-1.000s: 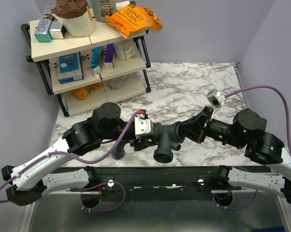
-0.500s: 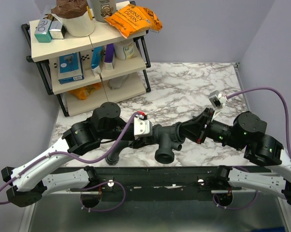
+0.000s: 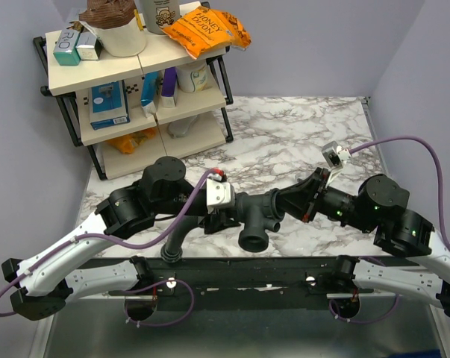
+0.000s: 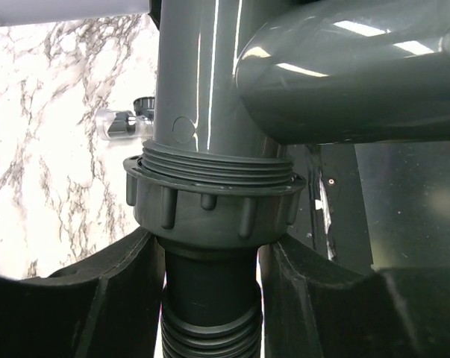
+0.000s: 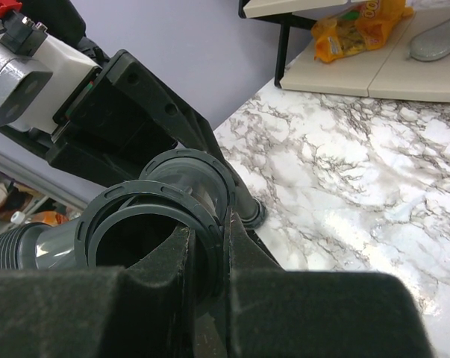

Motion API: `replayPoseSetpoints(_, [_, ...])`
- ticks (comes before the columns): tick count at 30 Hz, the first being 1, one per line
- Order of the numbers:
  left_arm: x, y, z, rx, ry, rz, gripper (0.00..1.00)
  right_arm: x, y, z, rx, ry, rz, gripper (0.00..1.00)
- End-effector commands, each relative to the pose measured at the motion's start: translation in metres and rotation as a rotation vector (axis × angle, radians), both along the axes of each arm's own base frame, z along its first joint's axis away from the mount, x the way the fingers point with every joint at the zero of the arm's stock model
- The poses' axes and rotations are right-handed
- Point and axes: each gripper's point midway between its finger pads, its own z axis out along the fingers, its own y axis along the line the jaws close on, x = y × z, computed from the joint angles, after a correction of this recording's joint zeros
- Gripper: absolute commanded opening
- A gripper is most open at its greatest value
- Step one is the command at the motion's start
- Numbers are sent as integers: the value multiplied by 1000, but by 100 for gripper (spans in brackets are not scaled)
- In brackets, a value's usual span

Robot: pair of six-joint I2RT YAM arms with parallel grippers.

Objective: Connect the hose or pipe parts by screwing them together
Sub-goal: Install the adaptor on the pipeline.

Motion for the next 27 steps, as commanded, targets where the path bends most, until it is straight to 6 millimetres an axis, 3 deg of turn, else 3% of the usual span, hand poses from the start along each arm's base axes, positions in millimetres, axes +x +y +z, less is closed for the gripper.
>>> replayPoseSetpoints(1, [1,-5,30,-104,-9,8,89,2,3,17,63,-25,-5,1])
replayPoseSetpoints(3, [3,-5,30,-100,-11,16,99,1,4,18,68,-26,-1,1])
replayPoseSetpoints(12, [-2,-4,22,-80,-15,-13,94,1,0,23,86,-39,-8,1])
replayPoseSetpoints(19, [-1,3,1,-33,-8,4,99,-1,-9,37,111,-63,-23,1])
replayPoseSetpoints(27, [5,-6,16,-95,-3,23,99,-3,0,31,115,-39,7,1])
